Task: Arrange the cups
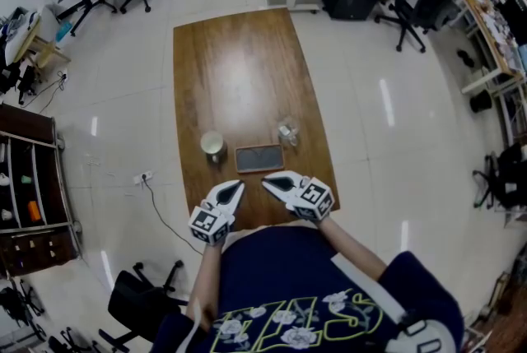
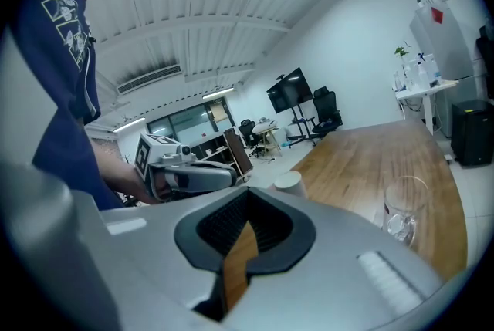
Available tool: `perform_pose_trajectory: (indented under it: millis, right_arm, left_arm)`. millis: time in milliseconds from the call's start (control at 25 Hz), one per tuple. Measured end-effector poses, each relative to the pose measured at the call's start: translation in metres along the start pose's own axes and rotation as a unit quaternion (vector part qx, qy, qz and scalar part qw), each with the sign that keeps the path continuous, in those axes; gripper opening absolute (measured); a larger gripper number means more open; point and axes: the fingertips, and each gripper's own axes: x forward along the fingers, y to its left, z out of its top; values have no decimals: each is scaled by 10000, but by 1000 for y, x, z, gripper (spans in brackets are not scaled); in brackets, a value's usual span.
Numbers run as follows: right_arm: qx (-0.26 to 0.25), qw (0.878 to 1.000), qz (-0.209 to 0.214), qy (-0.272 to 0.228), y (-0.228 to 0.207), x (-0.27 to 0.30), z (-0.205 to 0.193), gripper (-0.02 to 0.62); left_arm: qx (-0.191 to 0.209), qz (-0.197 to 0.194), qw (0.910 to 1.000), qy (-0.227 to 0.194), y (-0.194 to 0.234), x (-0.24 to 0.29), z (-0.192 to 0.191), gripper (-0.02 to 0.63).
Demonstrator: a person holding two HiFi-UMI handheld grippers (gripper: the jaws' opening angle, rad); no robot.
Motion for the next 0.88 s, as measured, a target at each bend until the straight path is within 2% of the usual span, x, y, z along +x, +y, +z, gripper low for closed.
perform_pose_trajectory:
  millis: [120,320,560,720,800,880]
  right_arm:
    - [-40,10000,9,-8,-1,0,1,-5]
    - [-53,10000,-8,25,-5,0,1,-5]
    - [29,10000,-77,-33,-4,-2,6,-5]
    - [59,9995,-296,-4,-10,-9,-4,-5]
    - [111,9991,-397,-8,-13,-14,-7,-5]
    - [195,9987,-478,-23,-13,-19,-6,-5]
  left_arm:
    - [-52,12,9999,-90,-2,1,8,2]
    - [-115,99,9999,29,6,1,-7,3]
    - [-164,917,9954,214,52,-5,-6,7]
    - [-182,1529,9865,556,98,-9,-22,185]
    - [-166,1802,9791,931,123,-7,-36,317]
    - [-124,2005,9697,1388,147,-2,-54,408]
